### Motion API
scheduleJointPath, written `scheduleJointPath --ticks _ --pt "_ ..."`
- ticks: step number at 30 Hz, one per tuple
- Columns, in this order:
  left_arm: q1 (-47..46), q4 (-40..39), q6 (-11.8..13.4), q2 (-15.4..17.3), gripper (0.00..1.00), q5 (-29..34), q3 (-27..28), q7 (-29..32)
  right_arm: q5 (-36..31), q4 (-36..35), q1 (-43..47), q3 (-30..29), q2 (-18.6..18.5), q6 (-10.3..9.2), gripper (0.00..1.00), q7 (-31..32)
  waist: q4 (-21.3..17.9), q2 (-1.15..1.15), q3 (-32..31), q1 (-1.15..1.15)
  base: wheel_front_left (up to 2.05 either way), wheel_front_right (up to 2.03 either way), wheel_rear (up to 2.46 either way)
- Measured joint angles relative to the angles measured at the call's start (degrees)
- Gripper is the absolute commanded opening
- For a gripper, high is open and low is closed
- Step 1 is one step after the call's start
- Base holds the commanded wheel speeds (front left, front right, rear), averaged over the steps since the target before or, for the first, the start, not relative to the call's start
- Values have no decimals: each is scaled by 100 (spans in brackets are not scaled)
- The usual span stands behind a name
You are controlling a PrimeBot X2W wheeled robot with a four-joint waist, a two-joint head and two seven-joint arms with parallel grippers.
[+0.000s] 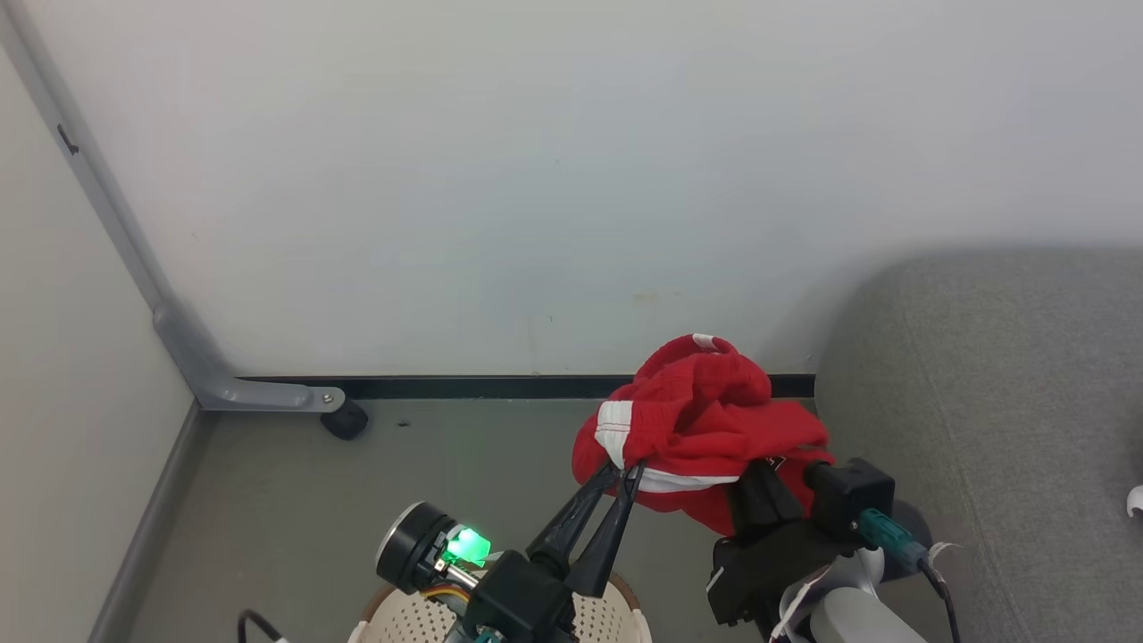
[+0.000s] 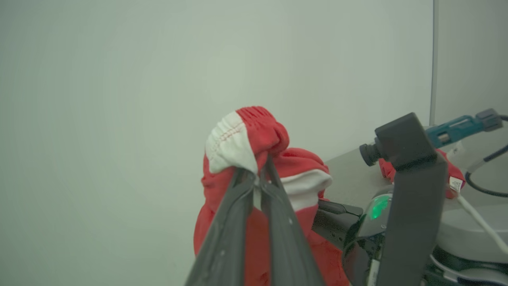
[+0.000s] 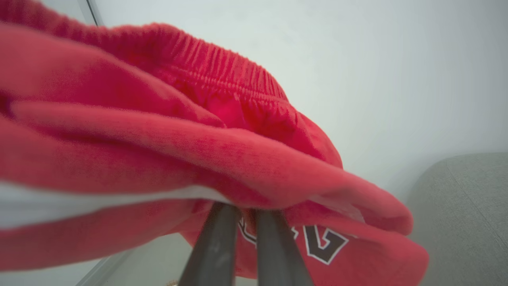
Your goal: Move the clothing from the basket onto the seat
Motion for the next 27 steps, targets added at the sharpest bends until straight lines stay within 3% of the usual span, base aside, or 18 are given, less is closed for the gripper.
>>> scheduleJointPath --ticks 12,14,16,17,18,19,27 --pt "171 326 44 36 0 -32 147 1 42 -627 168 -422 2 0 0 0 -45 0 -13 0 0 0 0" --pt "214 361 44 36 18 -43 172 1 42 -719 212 -442 4 0 0 0 -50 0 -14 0 0 0 0" --pt "226 412 44 37 24 -44 191 1 42 -805 223 -482 5 0 0 0 -55 0 -15 0 0 0 0" --pt "228 441 44 41 41 -44 197 1 42 -851 226 -503 5 1 0 0 -57 0 -16 0 0 0 0" --pt "230 464 45 42 83 -43 204 1 42 -895 231 -525 5 1 0 0 -59 0 -15 0 0 0 0" --pt "230 485 45 42 100 -43 212 1 42 -932 236 -544 5 4 0 0 -61 0 -16 0 0 0 0" --pt "260 653 103 48 100 -46 438 1 38 -1139 371 -789 11 66 0 0 -73 0 -24 0 0 0 0"
